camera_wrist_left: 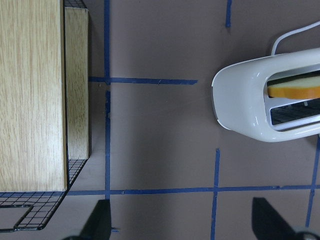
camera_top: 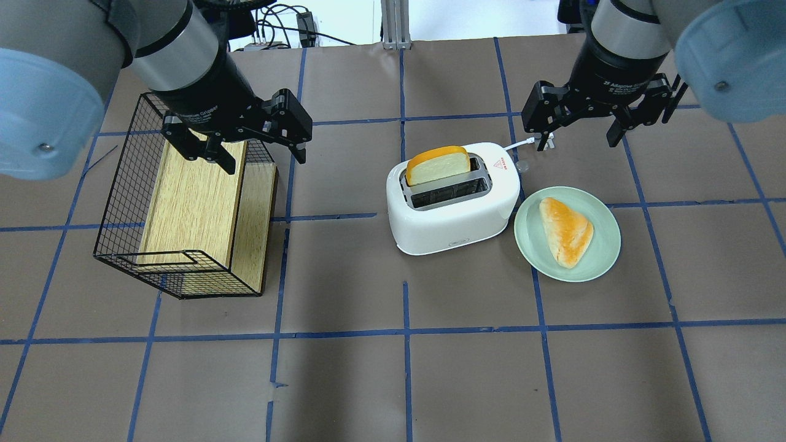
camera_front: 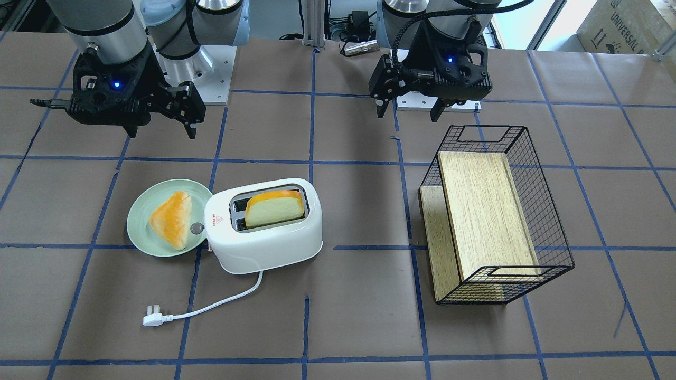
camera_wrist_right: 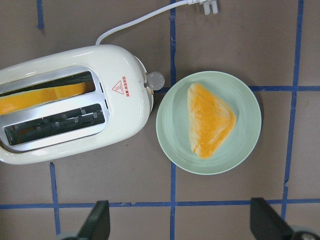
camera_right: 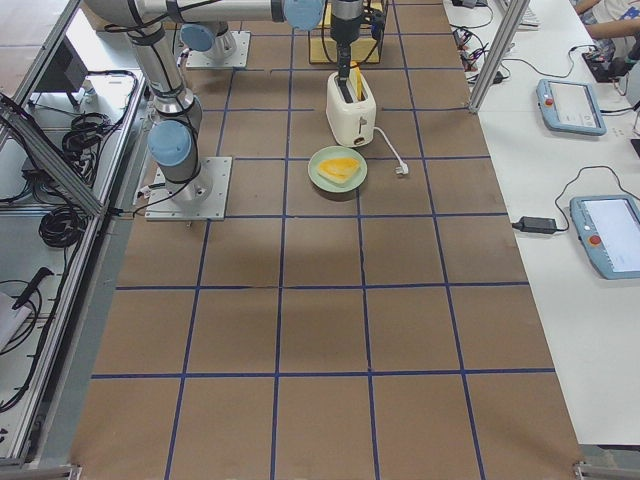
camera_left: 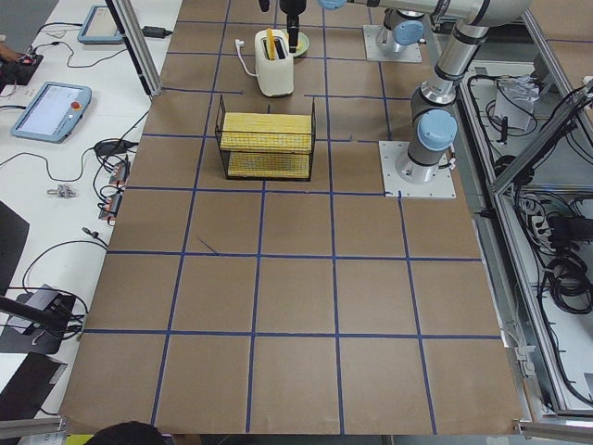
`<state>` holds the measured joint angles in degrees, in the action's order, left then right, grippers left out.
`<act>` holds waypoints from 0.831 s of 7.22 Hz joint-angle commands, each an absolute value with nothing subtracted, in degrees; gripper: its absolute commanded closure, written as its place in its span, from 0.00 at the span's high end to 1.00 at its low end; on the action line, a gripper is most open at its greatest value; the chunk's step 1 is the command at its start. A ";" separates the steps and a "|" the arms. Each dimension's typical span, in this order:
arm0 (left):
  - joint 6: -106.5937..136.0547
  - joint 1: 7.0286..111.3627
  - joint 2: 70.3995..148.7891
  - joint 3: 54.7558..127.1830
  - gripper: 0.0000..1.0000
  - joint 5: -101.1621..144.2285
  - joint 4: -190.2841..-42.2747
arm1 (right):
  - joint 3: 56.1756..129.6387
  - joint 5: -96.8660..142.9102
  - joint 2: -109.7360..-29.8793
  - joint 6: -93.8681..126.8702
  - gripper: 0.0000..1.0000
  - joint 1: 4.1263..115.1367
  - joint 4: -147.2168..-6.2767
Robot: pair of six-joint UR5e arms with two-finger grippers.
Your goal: Press toaster with right arm
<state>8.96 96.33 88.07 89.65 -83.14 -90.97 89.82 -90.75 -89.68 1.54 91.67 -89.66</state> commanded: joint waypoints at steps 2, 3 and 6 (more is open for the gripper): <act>8.96 96.33 88.07 89.65 1.00 -83.14 -90.97 | 91.14 -90.70 -90.08 1.41 1.00 91.76 -90.09; 8.96 96.33 88.07 89.65 1.00 -83.14 -90.97 | 91.14 -90.70 -90.35 1.32 1.00 91.76 -90.09; 8.96 96.33 88.07 89.65 1.00 -83.14 -90.97 | 91.14 -90.62 -89.83 1.41 1.00 91.76 -90.26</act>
